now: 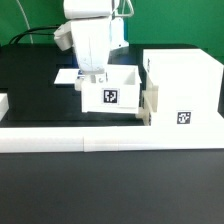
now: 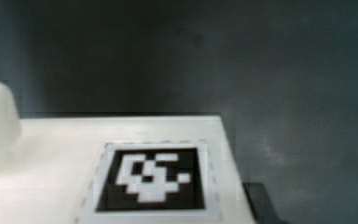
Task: Assemble drawer
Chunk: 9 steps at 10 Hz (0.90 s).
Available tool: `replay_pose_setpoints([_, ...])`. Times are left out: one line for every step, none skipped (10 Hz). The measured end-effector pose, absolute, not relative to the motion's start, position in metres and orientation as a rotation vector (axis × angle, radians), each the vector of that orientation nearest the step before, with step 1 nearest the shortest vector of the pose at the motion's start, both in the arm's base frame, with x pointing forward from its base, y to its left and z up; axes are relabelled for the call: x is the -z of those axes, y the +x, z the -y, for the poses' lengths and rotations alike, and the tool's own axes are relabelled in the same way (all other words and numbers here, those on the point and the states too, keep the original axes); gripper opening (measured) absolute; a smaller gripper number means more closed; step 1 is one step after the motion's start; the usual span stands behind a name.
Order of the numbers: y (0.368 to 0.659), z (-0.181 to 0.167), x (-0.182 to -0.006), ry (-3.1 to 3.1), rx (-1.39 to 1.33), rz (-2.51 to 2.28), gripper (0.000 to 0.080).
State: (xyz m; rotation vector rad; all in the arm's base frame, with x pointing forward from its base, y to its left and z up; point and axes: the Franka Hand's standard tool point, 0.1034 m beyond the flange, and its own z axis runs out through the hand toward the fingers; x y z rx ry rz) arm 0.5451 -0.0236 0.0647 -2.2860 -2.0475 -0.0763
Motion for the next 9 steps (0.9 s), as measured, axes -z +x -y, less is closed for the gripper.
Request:
replay_pose_setpoints([0.5462, 0.0235, -0.064, -2.306, 0.099, 2.047, 0.0044])
replay_pose_setpoints([0.5465, 0.024, -0.0634, -2.31, 0.105, 2.047, 0.0044])
replay_pose_setpoints([0.5478, 0.0239, -0.0628, -2.323, 0.132, 2.057, 0.0044])
replay_pose_setpoints([0.5469, 0.0233, -0.0621, -2.323, 0.131, 2.056, 0.0044])
replay_pose_setpoints([0.5474, 0.0215, -0.0623, -2.325, 0.135, 2.057, 0.0044])
replay_pose_setpoints([0.5492, 0.0186, -0.0622, -2.335, 0.162, 2.068, 0.0044])
replay_pose_setpoints([0.5479, 0.0199, -0.0612, -2.336, 0.157, 2.064, 0.0044])
replay_pose_setpoints([0.5478, 0.0206, -0.0612, -2.337, 0.157, 2.062, 0.0044])
replay_pose_setpoints([0.5476, 0.0205, -0.0609, -2.334, 0.156, 2.066, 0.0044])
